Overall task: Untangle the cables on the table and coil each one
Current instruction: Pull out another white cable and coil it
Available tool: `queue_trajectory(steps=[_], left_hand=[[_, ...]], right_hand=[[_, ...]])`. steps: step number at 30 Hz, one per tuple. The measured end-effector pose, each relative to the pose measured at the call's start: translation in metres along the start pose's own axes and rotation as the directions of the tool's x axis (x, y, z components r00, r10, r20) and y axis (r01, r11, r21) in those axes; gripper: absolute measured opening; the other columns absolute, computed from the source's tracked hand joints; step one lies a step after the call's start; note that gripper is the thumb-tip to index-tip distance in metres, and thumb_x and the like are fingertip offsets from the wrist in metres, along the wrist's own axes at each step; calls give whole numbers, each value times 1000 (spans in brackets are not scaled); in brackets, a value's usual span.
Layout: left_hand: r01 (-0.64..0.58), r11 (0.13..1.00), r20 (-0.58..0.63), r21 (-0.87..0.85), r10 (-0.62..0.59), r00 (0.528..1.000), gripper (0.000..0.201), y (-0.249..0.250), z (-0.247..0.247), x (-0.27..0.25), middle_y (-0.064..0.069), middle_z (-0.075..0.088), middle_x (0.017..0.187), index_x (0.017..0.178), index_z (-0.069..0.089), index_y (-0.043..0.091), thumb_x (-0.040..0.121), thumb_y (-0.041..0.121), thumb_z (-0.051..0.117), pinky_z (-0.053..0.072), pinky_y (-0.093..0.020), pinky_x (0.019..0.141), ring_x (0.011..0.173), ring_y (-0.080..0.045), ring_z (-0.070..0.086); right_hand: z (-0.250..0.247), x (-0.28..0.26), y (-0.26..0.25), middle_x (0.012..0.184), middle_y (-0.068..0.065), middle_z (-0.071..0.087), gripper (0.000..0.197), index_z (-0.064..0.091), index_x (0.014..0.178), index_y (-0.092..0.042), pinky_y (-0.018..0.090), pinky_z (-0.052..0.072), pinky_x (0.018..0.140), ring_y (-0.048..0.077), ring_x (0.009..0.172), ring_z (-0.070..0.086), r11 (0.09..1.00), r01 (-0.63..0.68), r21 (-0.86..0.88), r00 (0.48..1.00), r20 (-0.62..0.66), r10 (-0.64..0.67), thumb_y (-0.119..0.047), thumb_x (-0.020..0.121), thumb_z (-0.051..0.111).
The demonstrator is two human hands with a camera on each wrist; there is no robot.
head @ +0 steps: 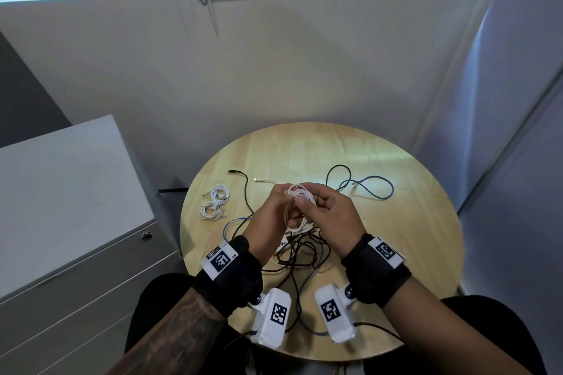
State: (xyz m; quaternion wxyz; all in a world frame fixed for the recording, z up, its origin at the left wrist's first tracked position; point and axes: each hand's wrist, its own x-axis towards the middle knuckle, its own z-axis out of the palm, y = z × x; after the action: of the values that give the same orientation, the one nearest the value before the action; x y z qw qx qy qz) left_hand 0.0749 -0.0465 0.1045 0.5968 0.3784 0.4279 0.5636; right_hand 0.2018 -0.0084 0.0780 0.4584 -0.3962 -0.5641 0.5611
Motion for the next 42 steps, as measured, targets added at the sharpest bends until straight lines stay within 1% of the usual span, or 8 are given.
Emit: queue_trajectory(steps=[6, 12, 15, 18, 22, 28, 35, 42], left_hand=[[-73, 974, 9, 214, 73, 997, 33, -11, -9, 1, 2, 52, 77, 105, 54, 12, 87, 39, 56, 35, -24, 62, 66, -11, 42], [-134, 917, 64, 377, 118, 991, 20, -12, -11, -1, 16, 48, 64, 97, 45, 10, 105, 27, 41, 39, -14, 59, 59, -2, 44], [-182, 867, 128, 465, 138, 982, 32, -13, -13, 1, 15, 54, 72, 106, 46, 6, 101, 38, 45, 40, -17, 64, 65, -4, 48], [-211, 822, 165, 529, 145, 976, 29, -12, -16, 1, 19, 53, 75, 107, 48, 9, 99, 37, 47, 38, -20, 67, 67, -2, 47], [-220, 805, 172, 551, 148, 974, 20, -9, -17, 3, 18, 56, 74, 105, 53, 14, 98, 33, 50, 40, -21, 68, 69, -2, 49], [-220, 734, 191, 642, 125, 974, 16, 0, -23, 5, 13, 57, 69, 92, 55, 12, 98, 27, 54, 39, -20, 61, 62, -3, 50], [-287, 400, 259, 870, 124, 958, 18, 8, -23, 6, 9, 52, 71, 83, 44, 26, 96, 29, 56, 38, -30, 60, 62, -8, 46], [-259, 610, 246, 749, 106, 963, 19, 8, -25, 8, 3, 69, 105, 116, 59, 15, 101, 21, 50, 53, -27, 87, 99, -7, 66]], right_hand=[[-4, 4, -3, 96, 3, 75, 19, 69, 108, -11, 32, 53, 80, 16, 87, 68, 989, -60, 136, 998, 35, 56, -8, 89, 68], [-11, 9, -16, 81, 7, 70, 14, 74, 83, -15, 30, 53, 68, 19, 74, 64, 979, -107, 174, 992, 86, 93, -27, 81, 68], [-16, 10, -22, 82, 11, 70, 32, 72, 87, -7, 33, 54, 69, 20, 73, 65, 994, -77, 81, 992, 107, 68, -38, 81, 75], [-19, 13, -25, 86, 15, 70, 18, 71, 89, -4, 40, 54, 76, 23, 76, 64, 999, -38, -15, 991, 125, 40, -22, 87, 72], [-23, 16, -32, 84, 7, 71, 7, 71, 92, -9, 23, 52, 69, 13, 77, 65, 994, 34, -100, 986, 167, -17, -4, 89, 67], [-25, 7, -49, 81, 9, 67, 13, 70, 91, -13, 20, 51, 69, 8, 72, 60, 948, 120, -296, 955, 294, -29, -19, 82, 77], [-24, 10, -47, 76, 3, 64, 9, 66, 84, -20, 21, 47, 66, 5, 66, 54, 850, 211, -484, 944, 327, -48, -16, 83, 74], [-20, 14, -41, 77, 7, 62, 12, 74, 84, -16, 24, 46, 72, 14, 73, 56, 915, 241, -324, 953, 260, -159, -7, 78, 78]])
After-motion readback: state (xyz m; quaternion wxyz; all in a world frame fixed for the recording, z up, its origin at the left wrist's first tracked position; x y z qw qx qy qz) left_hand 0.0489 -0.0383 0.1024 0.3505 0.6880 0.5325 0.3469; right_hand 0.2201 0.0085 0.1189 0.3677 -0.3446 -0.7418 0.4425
